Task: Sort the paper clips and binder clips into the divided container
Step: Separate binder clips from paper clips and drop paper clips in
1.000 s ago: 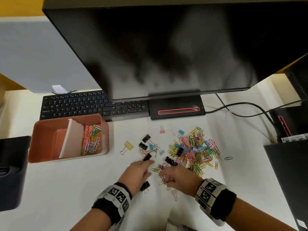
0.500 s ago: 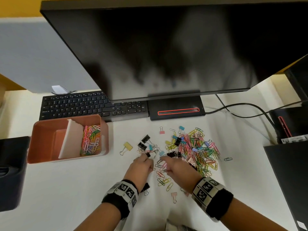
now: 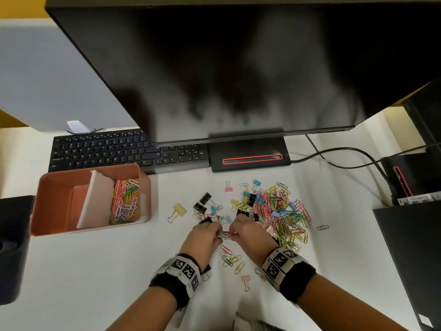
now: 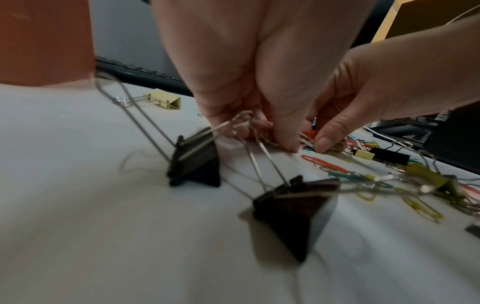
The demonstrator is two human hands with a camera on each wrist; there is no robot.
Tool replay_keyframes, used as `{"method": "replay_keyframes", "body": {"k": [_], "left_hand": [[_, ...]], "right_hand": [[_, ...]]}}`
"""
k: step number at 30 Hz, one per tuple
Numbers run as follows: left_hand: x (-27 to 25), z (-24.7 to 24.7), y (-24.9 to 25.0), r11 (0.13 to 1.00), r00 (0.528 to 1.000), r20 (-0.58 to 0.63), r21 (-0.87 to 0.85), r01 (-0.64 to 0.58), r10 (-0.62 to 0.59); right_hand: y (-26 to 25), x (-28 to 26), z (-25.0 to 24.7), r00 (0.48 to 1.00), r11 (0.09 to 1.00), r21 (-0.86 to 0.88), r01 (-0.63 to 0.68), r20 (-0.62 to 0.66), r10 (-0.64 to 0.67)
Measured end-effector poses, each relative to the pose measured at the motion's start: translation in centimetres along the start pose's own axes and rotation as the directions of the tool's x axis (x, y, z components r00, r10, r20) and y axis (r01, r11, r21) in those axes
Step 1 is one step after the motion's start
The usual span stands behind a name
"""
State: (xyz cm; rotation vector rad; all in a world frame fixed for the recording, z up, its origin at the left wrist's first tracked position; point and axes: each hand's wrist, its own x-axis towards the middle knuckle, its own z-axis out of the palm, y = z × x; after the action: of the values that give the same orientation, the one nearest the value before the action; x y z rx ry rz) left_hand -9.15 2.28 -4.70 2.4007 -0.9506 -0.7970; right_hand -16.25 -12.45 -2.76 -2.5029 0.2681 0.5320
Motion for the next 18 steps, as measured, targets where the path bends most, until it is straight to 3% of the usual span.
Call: {"method": "replay_keyframes", "body": {"k": [7, 12, 14, 18], "left_hand": [[0.2, 0.5, -0.8, 0.998, 0.998, -0.036, 0.022, 0.058, -0.057], [-0.4, 0.3, -0.7, 0.983, 0.998, 0.066, 0.184, -0.012, -0.001], [-0.3, 0.0, -0.4, 0.99, 0.998, 0.062, 0.143, -0.009, 0.0], [-1.7, -3.2, 0.0, 0.996, 0.994, -0.102, -0.091, 0.018, -0.027]], "right_hand": [[-0.1, 0.4, -0.5, 0.995, 0.998, -0.028, -0.062, 0.077, 0.064], [-0.1, 0.1, -0.1, 0.992, 0.995, -0.06, -0.073, 0.098, 0.079], [-0.1, 0.1, -0.4, 0.99, 0.994, -0.051, -0.092, 0.099, 0.097], [-1.6, -0.7, -2.7, 0.973, 0.989, 0.034, -0.144, 0.188, 0.135]]}}
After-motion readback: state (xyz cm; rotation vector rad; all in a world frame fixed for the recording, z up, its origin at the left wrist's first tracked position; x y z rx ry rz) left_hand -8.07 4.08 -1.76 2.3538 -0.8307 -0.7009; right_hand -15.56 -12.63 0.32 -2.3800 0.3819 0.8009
